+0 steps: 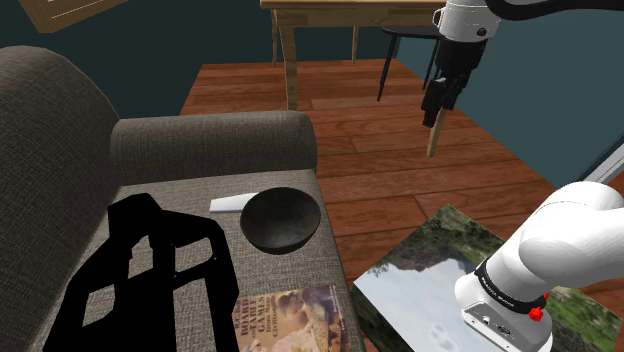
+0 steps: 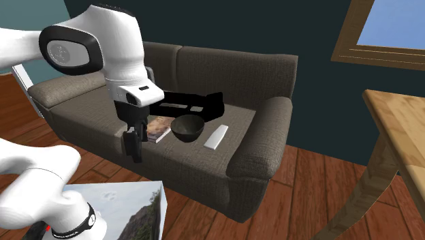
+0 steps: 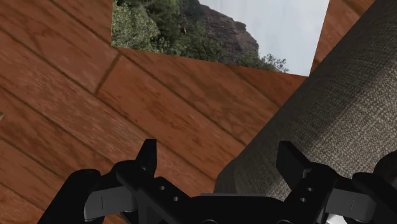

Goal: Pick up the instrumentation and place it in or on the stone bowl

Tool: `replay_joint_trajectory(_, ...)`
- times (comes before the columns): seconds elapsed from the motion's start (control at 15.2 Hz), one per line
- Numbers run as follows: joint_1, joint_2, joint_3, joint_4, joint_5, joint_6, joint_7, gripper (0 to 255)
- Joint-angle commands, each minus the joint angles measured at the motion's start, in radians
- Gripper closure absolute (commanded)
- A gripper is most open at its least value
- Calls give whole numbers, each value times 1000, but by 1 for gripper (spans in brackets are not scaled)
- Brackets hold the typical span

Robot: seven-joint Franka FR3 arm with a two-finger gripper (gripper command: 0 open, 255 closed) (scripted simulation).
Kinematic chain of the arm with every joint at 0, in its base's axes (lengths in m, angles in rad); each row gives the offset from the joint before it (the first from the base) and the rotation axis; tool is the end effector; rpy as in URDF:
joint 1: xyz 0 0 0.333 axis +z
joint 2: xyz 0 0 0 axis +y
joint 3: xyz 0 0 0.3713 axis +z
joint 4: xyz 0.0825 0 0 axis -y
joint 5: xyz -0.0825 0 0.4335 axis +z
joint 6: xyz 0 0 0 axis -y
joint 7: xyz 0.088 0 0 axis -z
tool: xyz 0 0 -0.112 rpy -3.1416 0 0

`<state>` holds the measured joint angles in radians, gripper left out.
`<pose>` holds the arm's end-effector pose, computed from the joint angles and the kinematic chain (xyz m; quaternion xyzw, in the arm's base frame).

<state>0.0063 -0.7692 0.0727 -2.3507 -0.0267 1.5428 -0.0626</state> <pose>0.3181 0.0301 0.6191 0.9973 0.0599 -0.0201 0.0386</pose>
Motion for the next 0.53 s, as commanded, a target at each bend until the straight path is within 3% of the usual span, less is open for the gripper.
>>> replay_joint_trajectory(0.0,0,0,0,0,0,0,0,0)
replay_joint_trajectory(0.46,59,212,39,37,21,183,-67,0)
